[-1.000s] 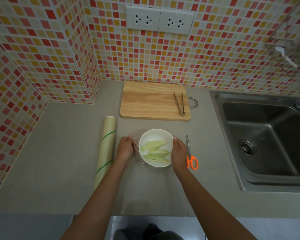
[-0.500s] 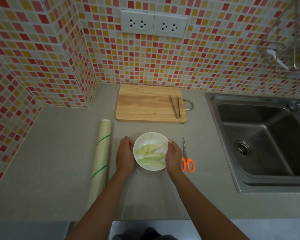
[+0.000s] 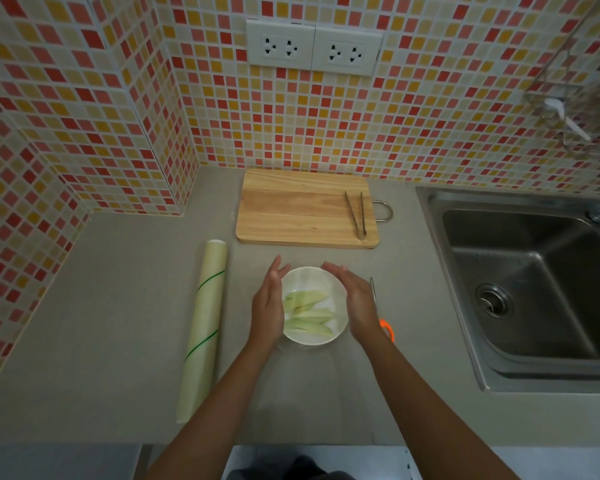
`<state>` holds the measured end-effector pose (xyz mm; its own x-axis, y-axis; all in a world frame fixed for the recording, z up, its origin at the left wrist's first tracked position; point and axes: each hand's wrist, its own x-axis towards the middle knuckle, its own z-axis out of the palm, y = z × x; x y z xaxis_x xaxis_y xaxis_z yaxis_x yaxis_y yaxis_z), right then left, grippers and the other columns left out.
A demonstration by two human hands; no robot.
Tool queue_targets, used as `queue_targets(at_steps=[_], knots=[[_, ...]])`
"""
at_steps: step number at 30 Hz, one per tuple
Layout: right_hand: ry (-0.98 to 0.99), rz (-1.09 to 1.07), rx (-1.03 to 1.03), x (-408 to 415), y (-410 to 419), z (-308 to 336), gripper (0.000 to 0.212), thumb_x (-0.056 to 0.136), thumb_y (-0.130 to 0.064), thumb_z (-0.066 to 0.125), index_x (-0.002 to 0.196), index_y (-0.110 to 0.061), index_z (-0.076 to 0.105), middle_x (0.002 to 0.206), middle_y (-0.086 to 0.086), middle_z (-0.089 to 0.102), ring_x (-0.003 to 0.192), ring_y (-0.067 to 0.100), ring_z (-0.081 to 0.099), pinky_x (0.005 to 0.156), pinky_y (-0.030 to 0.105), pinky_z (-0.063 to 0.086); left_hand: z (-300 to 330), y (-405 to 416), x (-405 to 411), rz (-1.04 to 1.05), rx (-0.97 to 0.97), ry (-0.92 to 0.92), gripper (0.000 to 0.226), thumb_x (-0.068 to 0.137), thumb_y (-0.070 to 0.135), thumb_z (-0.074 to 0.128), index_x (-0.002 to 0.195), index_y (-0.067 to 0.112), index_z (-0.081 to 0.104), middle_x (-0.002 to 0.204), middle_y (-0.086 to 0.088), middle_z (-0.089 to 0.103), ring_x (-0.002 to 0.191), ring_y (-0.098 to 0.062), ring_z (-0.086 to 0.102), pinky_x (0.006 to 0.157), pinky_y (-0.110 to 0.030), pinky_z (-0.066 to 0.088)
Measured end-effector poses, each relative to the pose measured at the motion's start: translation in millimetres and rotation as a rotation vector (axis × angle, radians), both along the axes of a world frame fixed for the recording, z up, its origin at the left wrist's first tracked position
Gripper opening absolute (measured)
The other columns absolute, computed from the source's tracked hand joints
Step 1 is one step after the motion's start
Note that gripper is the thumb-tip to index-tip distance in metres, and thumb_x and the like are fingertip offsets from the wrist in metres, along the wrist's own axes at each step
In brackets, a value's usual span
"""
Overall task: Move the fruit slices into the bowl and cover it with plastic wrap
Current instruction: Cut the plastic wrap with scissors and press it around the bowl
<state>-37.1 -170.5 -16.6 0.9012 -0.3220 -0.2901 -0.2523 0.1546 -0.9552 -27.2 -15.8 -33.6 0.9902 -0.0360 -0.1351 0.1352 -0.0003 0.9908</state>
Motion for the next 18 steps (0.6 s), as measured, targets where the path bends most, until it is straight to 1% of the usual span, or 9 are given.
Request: queue_targets(at_steps=[2, 4, 7, 9, 10, 12, 14, 16, 18], knots=[[0.023, 0.033, 0.037, -0.6, -0.1, -6.2, 0.034, 0.100, -0.021, 0.042, 0.116, -0.004, 0.067, 0.107, 0.003, 0.071, 0.088, 0.002, 0.069, 0.067, 0.011, 0.051, -5.1, -5.3, 1.2, 0.046, -0.076, 0.063, 0.044, 0.104, 0.040, 0.026, 0.141, 0.028, 0.047, 0.127, 0.004, 0.064, 0.121, -0.018, 0.058, 0.108, -0.040, 0.043], [0.040, 0.036, 0.082, -0.4, -1.1, -10.1, 0.029, 0.098, -0.020, 0.046, 0.113, -0.011, 0.069, 0.106, -0.001, 0.073, 0.094, 0.008, 0.069, 0.070, 0.014, 0.053, -8.1, -7.4, 6.2, 0.098, -0.126, 0.127, 0.043, 0.104, 0.042, 0.027, 0.137, 0.029, 0.052, 0.121, 0.001, 0.067, 0.118, -0.023, 0.060, 0.106, -0.045, 0.044], [0.068, 0.025, 0.192, 0.8, 0.6, -11.6, 0.032, 0.098, -0.024, 0.045, 0.114, -0.010, 0.068, 0.114, 0.008, 0.069, 0.107, 0.023, 0.065, 0.086, 0.031, 0.053, -9.8, -9.7, 13.5, 0.133, -0.237, 0.248, 0.040, 0.102, 0.048, 0.029, 0.119, 0.034, 0.062, 0.118, -0.003, 0.069, 0.115, -0.027, 0.062, 0.106, -0.049, 0.045], [0.087, 0.023, 0.269, 1.3, 3.3, -14.5, 0.038, 0.099, -0.029, 0.042, 0.117, -0.004, 0.065, 0.116, 0.017, 0.065, 0.113, 0.034, 0.060, 0.095, 0.043, 0.048, -10.5, -9.4, 16.2, 0.118, -0.303, 0.324, 0.044, 0.099, 0.053, 0.031, 0.111, 0.031, 0.067, 0.120, -0.007, 0.068, 0.118, -0.031, 0.061, 0.106, -0.052, 0.043], [0.105, 0.025, 0.310, 1.4, 4.1, -16.7, 0.042, 0.099, -0.033, 0.041, 0.119, -0.002, 0.063, 0.116, 0.020, 0.064, 0.114, 0.038, 0.058, 0.097, 0.046, 0.046, -10.0, -8.5, 16.7, 0.107, -0.326, 0.360, 0.049, 0.096, 0.058, 0.033, 0.109, 0.027, 0.069, 0.121, -0.010, 0.068, 0.118, -0.034, 0.060, 0.106, -0.053, 0.043], [0.145, 0.014, 0.413, 0.2, 4.7, -18.7, 0.052, 0.099, -0.042, 0.040, 0.121, 0.001, 0.060, 0.114, 0.023, 0.062, 0.112, 0.039, 0.057, 0.099, 0.049, 0.044, -9.7, -7.8, 16.9, 0.096, -0.374, 0.432, 0.062, 0.092, 0.063, 0.033, 0.112, 0.017, 0.069, 0.123, -0.019, 0.066, 0.118, -0.040, 0.059, 0.104, -0.057, 0.043], [0.169, -0.016, 0.471, -2.0, 4.5, -19.2, 0.055, 0.097, -0.050, 0.039, 0.111, -0.002, 0.063, 0.106, 0.021, 0.063, 0.106, 0.037, 0.059, 0.098, 0.049, 0.045, -9.0, -7.3, 18.7, 0.067, -0.411, 0.474, 0.074, 0.094, 0.063, 0.027, 0.121, 0.006, 0.064, 0.126, -0.027, 0.061, 0.118, -0.044, 0.058, 0.104, -0.062, 0.042], [0.191, -0.018, 0.446, -2.6, 6.0, -17.7, 0.055, 0.095, -0.055, 0.039, 0.099, -0.007, 0.064, 0.100, 0.019, 0.061, 0.104, 0.036, 0.059, 0.099, 0.050, 0.044, -6.7, -4.9, 22.8, 0.006, -0.398, 0.490, 0.084, 0.094, 0.065, 0.019, 0.128, -0.001, 0.058, 0.127, -0.030, 0.059, 0.118, -0.046, 0.056, 0.103, -0.063, 0.041], [0.202, 0.014, 0.317, -4.3, 6.2, -15.5, 0.059, 0.096, -0.055, 0.035, 0.103, -0.003, 0.063, 0.100, 0.020, 0.062, 0.103, 0.035, 0.060, 0.099, 0.049, 0.046, -4.4, -1.1, 26.8, -0.041, -0.329, 0.464, 0.082, 0.096, 0.063, 0.016, 0.130, 0.001, 0.057, 0.128, -0.026, 0.060, 0.121, -0.043, 0.056, 0.106, -0.058, 0.041]])
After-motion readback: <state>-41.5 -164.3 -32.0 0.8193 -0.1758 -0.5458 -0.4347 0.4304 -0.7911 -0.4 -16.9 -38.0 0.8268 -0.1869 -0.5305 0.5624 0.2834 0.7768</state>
